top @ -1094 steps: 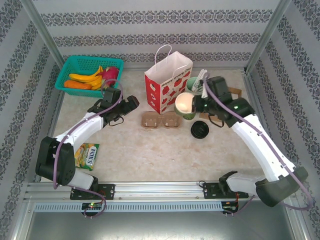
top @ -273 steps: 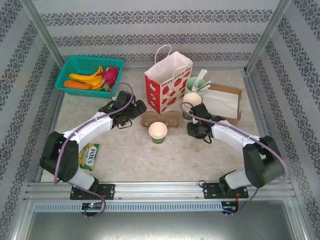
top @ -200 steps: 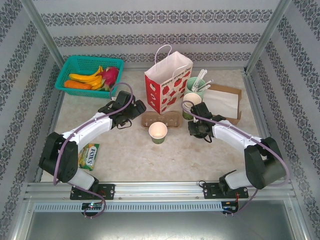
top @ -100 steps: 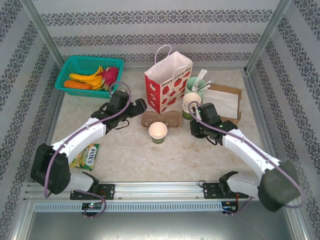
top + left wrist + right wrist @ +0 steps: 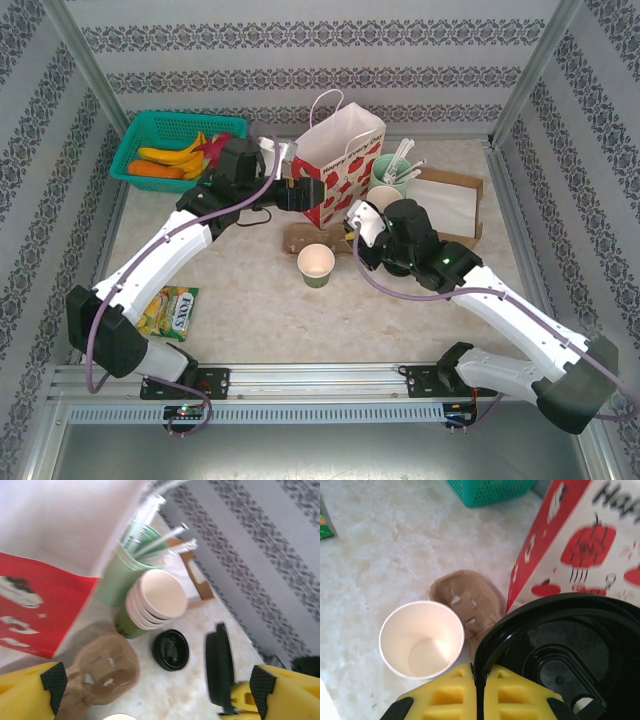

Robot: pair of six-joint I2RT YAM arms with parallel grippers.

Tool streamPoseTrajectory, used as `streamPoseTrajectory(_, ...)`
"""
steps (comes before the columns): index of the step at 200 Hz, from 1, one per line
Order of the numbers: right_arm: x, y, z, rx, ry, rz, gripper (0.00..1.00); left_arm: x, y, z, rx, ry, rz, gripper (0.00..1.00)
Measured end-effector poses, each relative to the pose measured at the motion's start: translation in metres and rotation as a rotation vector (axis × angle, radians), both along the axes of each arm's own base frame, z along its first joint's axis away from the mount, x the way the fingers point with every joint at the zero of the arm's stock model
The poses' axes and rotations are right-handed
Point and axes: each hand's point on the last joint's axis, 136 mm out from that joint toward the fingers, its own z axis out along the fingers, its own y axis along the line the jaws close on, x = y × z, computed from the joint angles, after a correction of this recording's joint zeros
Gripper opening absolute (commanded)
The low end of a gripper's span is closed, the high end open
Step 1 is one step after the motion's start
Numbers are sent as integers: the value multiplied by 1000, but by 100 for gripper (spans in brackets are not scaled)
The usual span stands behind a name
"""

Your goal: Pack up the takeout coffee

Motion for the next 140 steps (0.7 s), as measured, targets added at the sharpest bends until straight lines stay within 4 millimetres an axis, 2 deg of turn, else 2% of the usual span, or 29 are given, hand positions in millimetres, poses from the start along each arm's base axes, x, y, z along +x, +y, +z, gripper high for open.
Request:
streamPoseTrajectory(29, 0, 20, 3, -85, -103, 129, 3, -13, -10, -14, 18, 53, -98, 90)
streamPoseTrajectory(48, 0, 28, 3, -131, -146, 195, 3, -18, -13, -14, 45, 61, -145, 85)
streamPoseTrajectory(95, 6, 45, 9, -213, -240, 299, 4, -17, -14, -5, 125, 20, -217, 72)
streamPoseTrajectory(140, 5, 54, 11, -256, -265, 363, 4, -12, -10, -16, 227, 15, -245, 66)
